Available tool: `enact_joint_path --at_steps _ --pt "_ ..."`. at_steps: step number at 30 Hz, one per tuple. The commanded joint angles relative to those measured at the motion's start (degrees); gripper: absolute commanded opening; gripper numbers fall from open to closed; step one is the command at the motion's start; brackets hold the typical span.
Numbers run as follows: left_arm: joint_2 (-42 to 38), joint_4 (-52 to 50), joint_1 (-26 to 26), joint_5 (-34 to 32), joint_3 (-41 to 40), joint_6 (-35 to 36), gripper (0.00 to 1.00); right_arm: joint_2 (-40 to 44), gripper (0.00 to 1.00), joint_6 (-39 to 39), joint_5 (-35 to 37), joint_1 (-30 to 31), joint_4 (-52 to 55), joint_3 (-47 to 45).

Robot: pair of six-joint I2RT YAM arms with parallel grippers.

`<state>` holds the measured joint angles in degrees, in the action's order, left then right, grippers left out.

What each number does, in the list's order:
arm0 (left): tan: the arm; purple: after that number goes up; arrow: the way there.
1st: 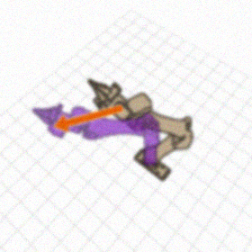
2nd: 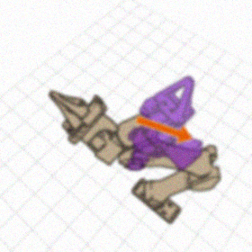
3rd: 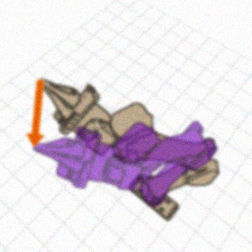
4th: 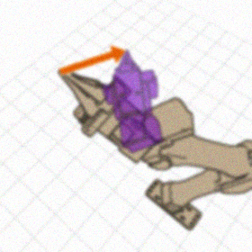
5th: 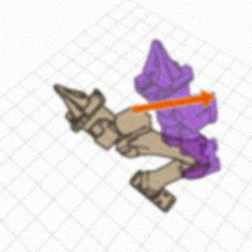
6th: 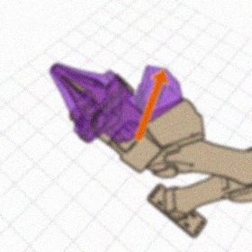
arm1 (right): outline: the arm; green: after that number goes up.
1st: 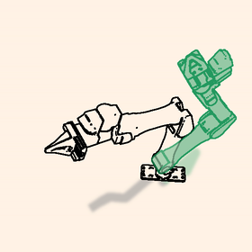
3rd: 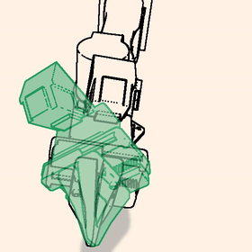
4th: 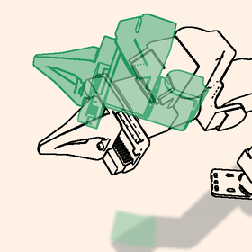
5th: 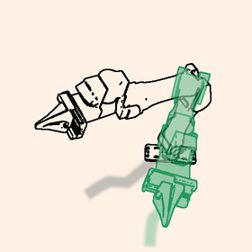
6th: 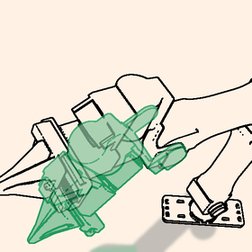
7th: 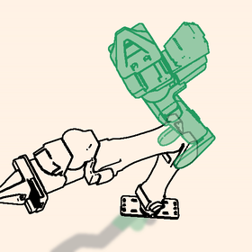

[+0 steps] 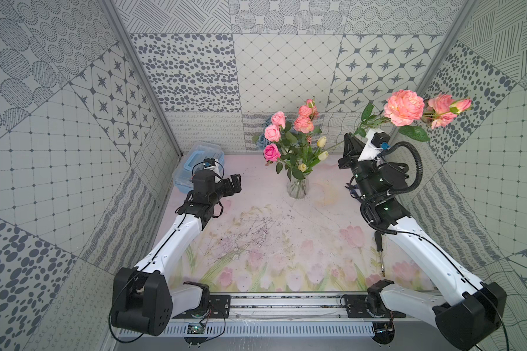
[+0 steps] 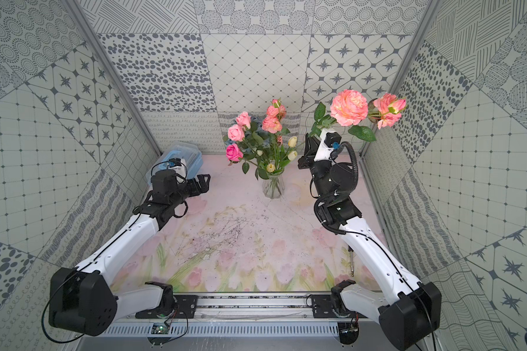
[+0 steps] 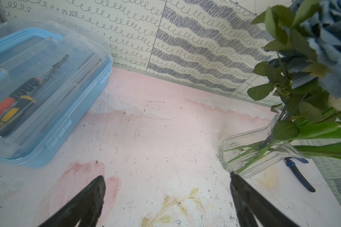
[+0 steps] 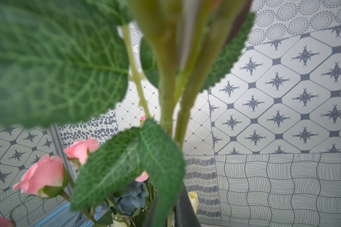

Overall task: Pick out pink flowers from the vase
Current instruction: Pick up the flower from the vase, then place the flower at the center of the board.

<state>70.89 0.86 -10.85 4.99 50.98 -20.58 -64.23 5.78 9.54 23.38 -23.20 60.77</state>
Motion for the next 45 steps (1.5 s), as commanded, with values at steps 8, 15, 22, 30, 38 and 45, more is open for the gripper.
enact_joint_path --at_steps 8,15,22,30,38,45 --pt "0.4 7.3 -1.2 9.2 -1.6 -2.5 0.99 10.8 0.0 -0.5 4.0 -1.1 17.3 5.3" --pt "2.5 12.3 -5.3 15.7 -2.7 -2.3 0.99 14.0 0.0 1.4 7.1 -1.4 33.6 10.2" --pt "2.8 14.3 -12.2 8.0 -4.7 -2.6 0.99 15.6 0.0 2.8 9.4 -1.7 48.0 12.9" --pt "3.7 19.9 -18.5 1.4 -6.4 -1.4 0.99 8.2 0.0 8.7 0.3 -7.7 65.5 15.1" --pt "4.8 23.1 -24.1 -5.5 -6.8 2.1 0.99 -1.3 0.0 12.5 -14.0 -15.2 63.1 5.0" --pt "6.3 24.6 -25.2 -6.3 -6.1 3.0 0.99 -15.1 0.0 12.7 -17.4 -16.5 53.7 -0.7"
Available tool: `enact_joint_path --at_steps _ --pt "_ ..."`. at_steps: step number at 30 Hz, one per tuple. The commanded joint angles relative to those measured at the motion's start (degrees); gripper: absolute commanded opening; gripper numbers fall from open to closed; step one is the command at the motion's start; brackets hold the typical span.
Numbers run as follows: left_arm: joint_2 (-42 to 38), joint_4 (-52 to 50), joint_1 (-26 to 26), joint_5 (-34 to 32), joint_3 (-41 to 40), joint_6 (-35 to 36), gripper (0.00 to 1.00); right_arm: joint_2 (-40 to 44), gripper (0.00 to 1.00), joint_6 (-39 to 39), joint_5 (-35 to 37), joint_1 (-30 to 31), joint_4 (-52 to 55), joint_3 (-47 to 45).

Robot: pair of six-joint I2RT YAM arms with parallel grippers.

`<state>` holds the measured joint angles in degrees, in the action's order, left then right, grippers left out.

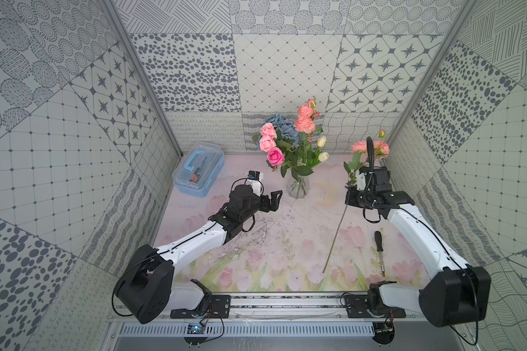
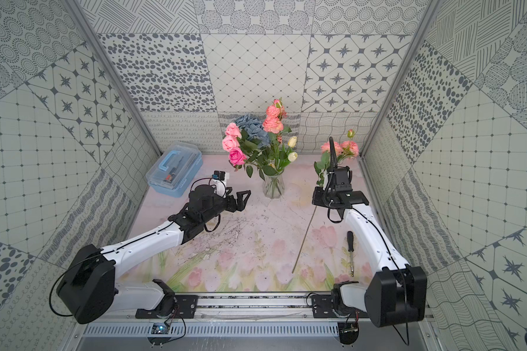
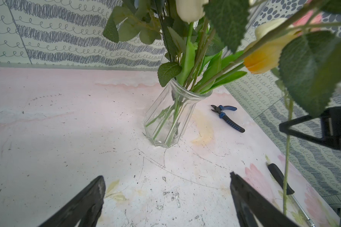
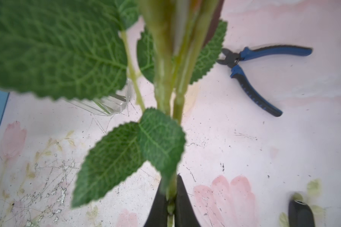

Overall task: Pick out pink flowers from the vase
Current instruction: Place the flower at the center of the board.

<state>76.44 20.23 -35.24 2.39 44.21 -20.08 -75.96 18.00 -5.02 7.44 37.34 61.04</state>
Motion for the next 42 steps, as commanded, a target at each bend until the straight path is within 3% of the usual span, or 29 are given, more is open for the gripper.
enact_joint_path --at_steps 1,10,16,22,26,34,37,42 --pt "1.1 5.3 -1.0 -3.8 0.8 2.7 0.99 -5.6 0.0 0.6 -3.1 -0.7 -8.2 -0.9" --pt "4.0 3.5 -1.5 -5.4 4.2 3.4 0.99 -26.8 0.0 -0.6 -1.1 -1.2 -10.4 9.4" --pt "5.3 2.7 -1.7 -6.0 5.3 3.5 0.99 -37.8 0.0 -5.6 0.7 -1.2 -1.5 23.6" --pt "5.8 2.5 -1.7 -7.5 5.7 4.5 0.99 -39.8 0.0 -6.9 1.9 -1.2 1.8 25.7" --pt "6.7 1.8 -1.7 -7.8 7.0 5.6 0.99 -37.3 0.0 -7.6 6.6 -0.1 2.6 21.4" --pt "8.7 6.4 -1.7 -9.4 8.1 5.2 0.99 -34.0 0.01 -6.7 5.2 0.8 -0.8 12.3" --pt "8.9 10.3 -1.8 -9.7 6.8 4.7 0.99 -32.7 0.14 -6.4 4.3 0.9 -2.5 10.1" --pt "8.9 24.6 -3.1 -11.5 1.2 5.4 0.98 -28.7 0.53 -5.4 3.6 0.9 -8.1 5.0"
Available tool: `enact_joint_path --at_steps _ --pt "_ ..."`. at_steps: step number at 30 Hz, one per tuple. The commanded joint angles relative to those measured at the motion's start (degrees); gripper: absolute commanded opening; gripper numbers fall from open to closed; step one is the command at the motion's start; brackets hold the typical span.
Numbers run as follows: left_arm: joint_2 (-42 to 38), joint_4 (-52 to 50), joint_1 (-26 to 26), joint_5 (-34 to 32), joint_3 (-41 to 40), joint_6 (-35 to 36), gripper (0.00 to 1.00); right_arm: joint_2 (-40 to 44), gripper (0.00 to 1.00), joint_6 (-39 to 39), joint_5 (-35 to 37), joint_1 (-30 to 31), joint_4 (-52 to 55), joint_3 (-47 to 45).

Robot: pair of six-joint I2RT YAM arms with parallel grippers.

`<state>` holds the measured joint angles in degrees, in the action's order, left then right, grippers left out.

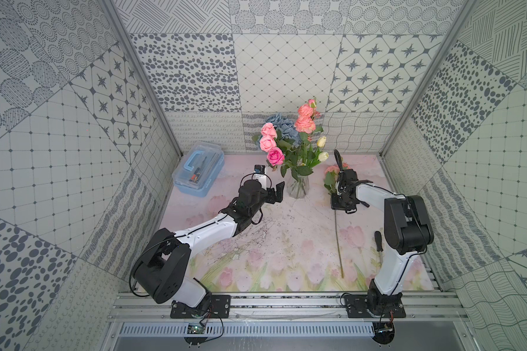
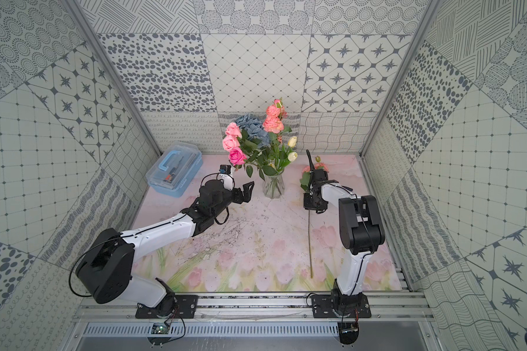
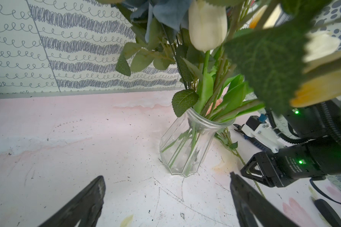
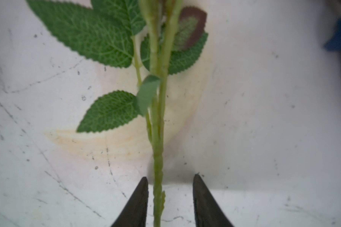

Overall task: Pick out pink flowers from the vase
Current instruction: Place the flower at the center of the board, then pick up the flower from the vase.

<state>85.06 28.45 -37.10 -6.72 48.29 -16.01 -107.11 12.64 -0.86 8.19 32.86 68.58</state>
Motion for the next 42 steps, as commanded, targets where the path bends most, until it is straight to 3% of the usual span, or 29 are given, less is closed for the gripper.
enact_joint_path --at_steps 1,6,12,17,26,31,42 --pt "0.6 18.3 -1.7 -2.8 -3.3 1.9 0.98 3.5 0.58 0.3 -0.7 0.2 -4.5 -3.3" --pt "3.3 23.9 -3.0 -5.8 -2.3 4.6 0.96 11.7 0.69 2.3 0.1 0.3 -11.3 -8.9" --pt "8.7 31.2 -2.9 -9.9 0.7 11.7 0.97 23.7 0.7 5.5 -0.2 0.4 -21.6 -18.1" --pt "12.1 34.7 -1.2 -9.5 2.9 14.2 0.9 30.1 0.7 5.6 -0.6 2.8 -22.3 -20.6" --pt "13.8 40.0 5.4 3.1 4.0 7.6 0.65 40.3 0.7 5.9 0.8 5.5 -20.6 -28.1" --pt "14.1 40.4 5.7 9.8 4.7 5.7 0.64 44.4 0.7 6.5 2.0 5.7 -17.4 -29.7" --pt "16.8 42.2 5.8 17.5 7.3 0.2 0.58 51.1 0.71 6.7 5.2 5.8 -11.9 -30.1"
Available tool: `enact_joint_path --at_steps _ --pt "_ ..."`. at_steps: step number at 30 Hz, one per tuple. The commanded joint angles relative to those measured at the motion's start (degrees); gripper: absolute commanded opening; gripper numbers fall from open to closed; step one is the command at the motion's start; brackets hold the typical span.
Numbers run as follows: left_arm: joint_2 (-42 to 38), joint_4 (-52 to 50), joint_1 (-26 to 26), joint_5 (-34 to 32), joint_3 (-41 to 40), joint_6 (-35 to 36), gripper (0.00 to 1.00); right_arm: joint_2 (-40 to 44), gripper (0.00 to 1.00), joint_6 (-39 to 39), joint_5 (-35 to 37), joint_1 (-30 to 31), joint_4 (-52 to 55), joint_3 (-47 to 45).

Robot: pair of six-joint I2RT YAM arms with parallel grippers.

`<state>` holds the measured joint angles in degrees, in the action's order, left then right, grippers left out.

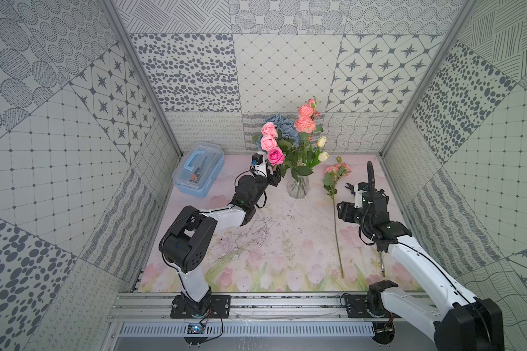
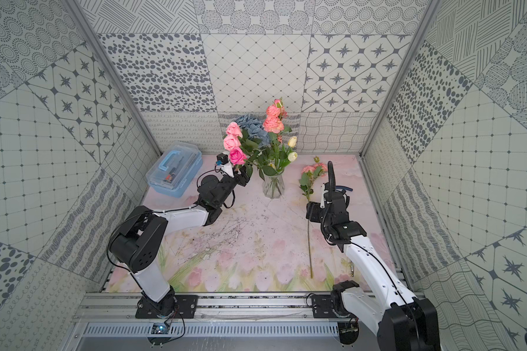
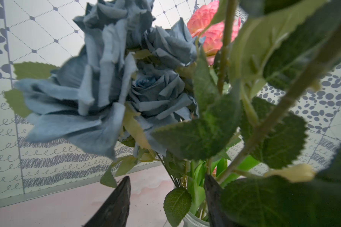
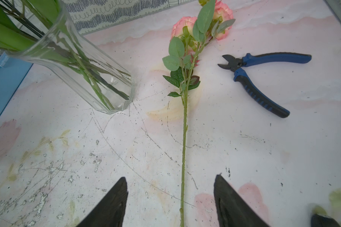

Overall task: Pick out pink flowers from the vase
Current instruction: Pick up the flower from the vase.

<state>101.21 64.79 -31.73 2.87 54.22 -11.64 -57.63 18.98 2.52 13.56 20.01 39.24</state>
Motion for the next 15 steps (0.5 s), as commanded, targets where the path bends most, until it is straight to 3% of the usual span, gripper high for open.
enact_joint_path --at_steps 1,10,15 --pt "0.7 5.8 0.4 8.5 1.4 -4.8 0.58 1.9 0.71 0.4 2.1 0.4 1.1 -1.0" --pt "1.2 4.4 0.0 10.9 0.3 -7.5 0.6 3.2 0.71 -0.2 3.8 0.4 0.6 -2.3" --pt "2.9 4.2 -0.3 12.3 3.7 -9.1 0.59 3.7 0.71 -0.2 4.0 0.4 0.5 -2.7"
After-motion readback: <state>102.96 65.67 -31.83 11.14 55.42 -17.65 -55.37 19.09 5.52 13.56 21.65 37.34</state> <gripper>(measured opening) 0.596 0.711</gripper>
